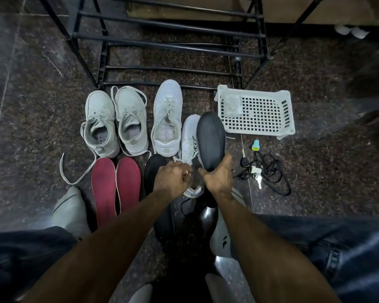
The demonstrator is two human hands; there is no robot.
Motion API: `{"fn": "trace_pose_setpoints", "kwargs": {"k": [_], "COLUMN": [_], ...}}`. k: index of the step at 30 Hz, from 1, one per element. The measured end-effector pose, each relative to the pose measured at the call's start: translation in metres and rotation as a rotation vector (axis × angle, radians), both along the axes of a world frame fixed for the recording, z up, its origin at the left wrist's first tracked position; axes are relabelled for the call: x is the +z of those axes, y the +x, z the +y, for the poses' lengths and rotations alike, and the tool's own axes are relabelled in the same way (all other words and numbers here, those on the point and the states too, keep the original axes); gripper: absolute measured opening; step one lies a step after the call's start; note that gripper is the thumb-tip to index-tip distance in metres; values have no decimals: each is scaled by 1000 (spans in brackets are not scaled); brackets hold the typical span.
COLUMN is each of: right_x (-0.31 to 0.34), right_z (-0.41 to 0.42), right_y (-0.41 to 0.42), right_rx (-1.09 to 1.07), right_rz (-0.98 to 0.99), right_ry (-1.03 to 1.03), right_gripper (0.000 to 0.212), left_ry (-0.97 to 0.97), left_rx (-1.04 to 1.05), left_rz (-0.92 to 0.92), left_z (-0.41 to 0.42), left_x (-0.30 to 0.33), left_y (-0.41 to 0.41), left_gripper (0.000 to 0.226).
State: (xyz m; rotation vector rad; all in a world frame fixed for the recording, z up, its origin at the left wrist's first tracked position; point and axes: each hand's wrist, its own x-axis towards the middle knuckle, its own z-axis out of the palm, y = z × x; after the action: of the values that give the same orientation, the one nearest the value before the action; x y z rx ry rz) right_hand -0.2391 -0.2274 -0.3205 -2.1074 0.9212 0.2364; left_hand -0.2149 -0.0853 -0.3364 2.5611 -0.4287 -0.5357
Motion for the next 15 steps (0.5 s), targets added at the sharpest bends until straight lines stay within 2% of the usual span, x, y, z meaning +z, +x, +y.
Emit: {"fn": "trace_pose_setpoints", "kwargs": {"k": [3, 7, 10, 15], "right_x": [-6, -11, -15, -16], "right_z": [5, 6, 0, -27], "right_y": [-1, 6, 11, 18], "right_rx": [18, 3, -15, -8], "right_rz": [11, 14, 22, 40], "right_ry": [-111, -170, -159, -121], "right_gripper": [87, 97, 96, 85], "left_ry": [-8, -5, 48, 70], "left_rx": [113, 162, 180, 177], "left_rz": [-48, -16, 83, 74], "left_z": [-6, -18, -21, 3], "left_x": [-5, -8, -10, -17], "left_y": [6, 21, 35, 42], "left_gripper": [13, 17, 24, 17]}}
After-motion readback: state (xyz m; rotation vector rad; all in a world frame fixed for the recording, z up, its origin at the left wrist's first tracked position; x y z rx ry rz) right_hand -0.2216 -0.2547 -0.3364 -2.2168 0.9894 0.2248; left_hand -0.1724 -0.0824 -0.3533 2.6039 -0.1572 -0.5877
